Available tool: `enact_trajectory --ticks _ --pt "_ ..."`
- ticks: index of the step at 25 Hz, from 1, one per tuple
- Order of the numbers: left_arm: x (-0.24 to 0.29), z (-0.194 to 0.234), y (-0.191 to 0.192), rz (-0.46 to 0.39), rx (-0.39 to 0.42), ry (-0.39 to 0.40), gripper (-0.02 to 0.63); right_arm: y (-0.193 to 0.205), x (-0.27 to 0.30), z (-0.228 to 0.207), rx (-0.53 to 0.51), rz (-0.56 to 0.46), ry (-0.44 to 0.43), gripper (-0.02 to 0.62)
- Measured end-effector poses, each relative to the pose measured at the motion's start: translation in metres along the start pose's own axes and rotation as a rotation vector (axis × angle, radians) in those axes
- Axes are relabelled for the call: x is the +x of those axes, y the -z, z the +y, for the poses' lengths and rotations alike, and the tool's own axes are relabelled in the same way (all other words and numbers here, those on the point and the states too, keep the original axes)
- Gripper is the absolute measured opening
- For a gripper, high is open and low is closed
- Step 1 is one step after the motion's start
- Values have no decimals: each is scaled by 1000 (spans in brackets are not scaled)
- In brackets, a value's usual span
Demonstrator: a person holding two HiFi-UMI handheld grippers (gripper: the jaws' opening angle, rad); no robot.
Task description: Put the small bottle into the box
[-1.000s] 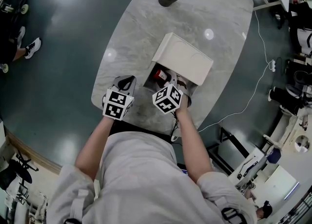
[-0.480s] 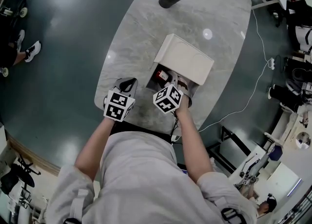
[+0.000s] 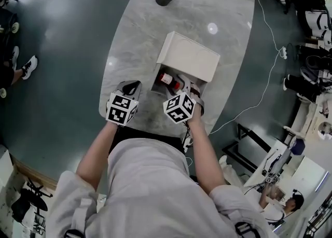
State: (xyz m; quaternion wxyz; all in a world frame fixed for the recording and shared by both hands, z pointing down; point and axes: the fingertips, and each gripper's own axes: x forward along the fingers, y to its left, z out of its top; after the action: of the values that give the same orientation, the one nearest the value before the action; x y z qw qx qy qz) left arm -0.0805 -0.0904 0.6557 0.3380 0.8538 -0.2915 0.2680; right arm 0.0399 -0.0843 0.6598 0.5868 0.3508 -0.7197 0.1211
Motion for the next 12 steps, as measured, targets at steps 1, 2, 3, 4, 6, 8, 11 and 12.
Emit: enact_trajectory --ticks 1,2,3,4,6,8,11,12 --pt "1 -2 0 3 3 1 23 3 -3 -1 11 -5 5 261" --pt "2 -4 0 4 2 0 23 6 -7 -1 23 -12 10 261" --pt "2 -7 0 3 0 -1 23 9 -10 -1 37 -21 14 261" --pt "2 -10 -1 2 -1 -3 23 12 -14 -2 54 -32 19 261" --pt "2 -14 -3 2 6 -11 23 15 -20 -4 95 -61 24 261" --pt "1 -19 -5 2 16 -25 23 18 -27 -4 140 -91 15 261" --pt "-2 -30 -7 -10 10 -54 23 31 -36 -2 180 -119 4 261" --pt "-3 -35 -7 -15 3 -62 23 37 -39 -2 185 -124 7 260"
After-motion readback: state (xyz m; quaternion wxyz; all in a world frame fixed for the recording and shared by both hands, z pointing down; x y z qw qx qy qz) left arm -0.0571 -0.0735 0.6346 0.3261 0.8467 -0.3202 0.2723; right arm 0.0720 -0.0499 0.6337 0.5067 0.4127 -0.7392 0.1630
